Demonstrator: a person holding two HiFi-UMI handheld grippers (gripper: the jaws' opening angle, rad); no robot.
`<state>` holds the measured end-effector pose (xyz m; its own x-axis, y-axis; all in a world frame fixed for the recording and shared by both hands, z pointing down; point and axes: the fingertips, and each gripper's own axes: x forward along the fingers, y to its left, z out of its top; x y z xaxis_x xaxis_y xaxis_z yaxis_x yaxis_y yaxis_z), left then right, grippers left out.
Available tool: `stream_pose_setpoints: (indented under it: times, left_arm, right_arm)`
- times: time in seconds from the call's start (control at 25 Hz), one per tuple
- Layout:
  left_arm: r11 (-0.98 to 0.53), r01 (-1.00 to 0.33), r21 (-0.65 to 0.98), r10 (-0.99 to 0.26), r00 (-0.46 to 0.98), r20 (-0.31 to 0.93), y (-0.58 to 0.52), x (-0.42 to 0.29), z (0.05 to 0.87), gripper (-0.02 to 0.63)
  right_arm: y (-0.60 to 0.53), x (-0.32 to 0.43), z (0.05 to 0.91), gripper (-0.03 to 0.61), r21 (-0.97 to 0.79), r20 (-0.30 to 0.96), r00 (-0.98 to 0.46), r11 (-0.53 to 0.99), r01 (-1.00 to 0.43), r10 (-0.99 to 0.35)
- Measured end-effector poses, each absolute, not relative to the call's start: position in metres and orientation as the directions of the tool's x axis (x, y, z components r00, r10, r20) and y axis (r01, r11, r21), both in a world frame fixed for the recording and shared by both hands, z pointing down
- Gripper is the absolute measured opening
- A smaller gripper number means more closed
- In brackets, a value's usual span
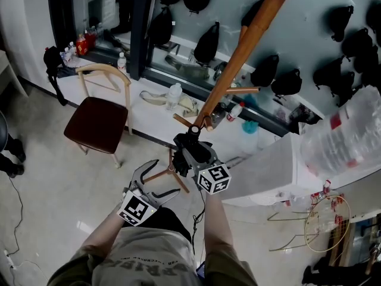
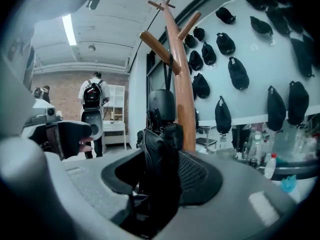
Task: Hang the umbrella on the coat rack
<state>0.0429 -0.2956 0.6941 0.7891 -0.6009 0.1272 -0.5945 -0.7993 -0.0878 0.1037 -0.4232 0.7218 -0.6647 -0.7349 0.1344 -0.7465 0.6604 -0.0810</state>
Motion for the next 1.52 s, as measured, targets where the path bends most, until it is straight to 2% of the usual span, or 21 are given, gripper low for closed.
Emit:
stream_pose_setpoints:
  times: [0.36,0.4,0.52,0.8,1.04,1.36,1.52]
  left_arm:
    - [-0.794,-0.6,-0.095,-0.607,0.779,0.154,-0.294,0.036,0.692,0.457]
    - [-0.792,-0.603,-0.098,-0.611,0.777,0.153,-0.295,0.036,0.69,0.457]
    - [-0.787,-0.609,-0.1,-0.617,0.773,0.146,-0.293,0.039,0.679,0.457]
    - [-0.787,-0.612,-0.084,-0.616,0.769,0.17,-0.283,0.047,0.642,0.457]
    - [-0.776,-0.627,-0.076,-0.629,0.756,0.183,-0.277,0.053,0.574,0.457]
    - [-0.688,-0.725,-0.023,-0.718,0.676,0.167,-0.276,0.036,0.471,0.456]
    - [-0.634,-0.773,-0.01,-0.765,0.626,0.154,-0.273,0.023,0.436,0.456]
  right_arm:
    - [-0.428,0.109,0.745,0.208,-0.042,0.162,-0.561,0.562,-0.826,-0.812]
    - [-0.429,0.11,0.745,0.225,-0.045,0.164,-0.549,0.549,-0.834,-0.82]
    - [-0.43,0.12,0.741,0.334,-0.061,0.166,-0.52,0.518,-0.853,-0.838]
    - [-0.417,0.133,0.688,0.339,-0.079,0.112,-0.516,0.51,-0.857,-0.849]
    - [-0.385,0.134,0.619,0.339,-0.093,0.094,-0.525,0.517,-0.851,-0.846]
    - [-0.327,0.14,0.501,0.339,-0.164,-0.008,-0.488,0.482,-0.861,-0.873]
    - [-0.301,0.142,0.448,0.337,-0.123,-0.032,-0.452,0.453,-0.883,-0.891]
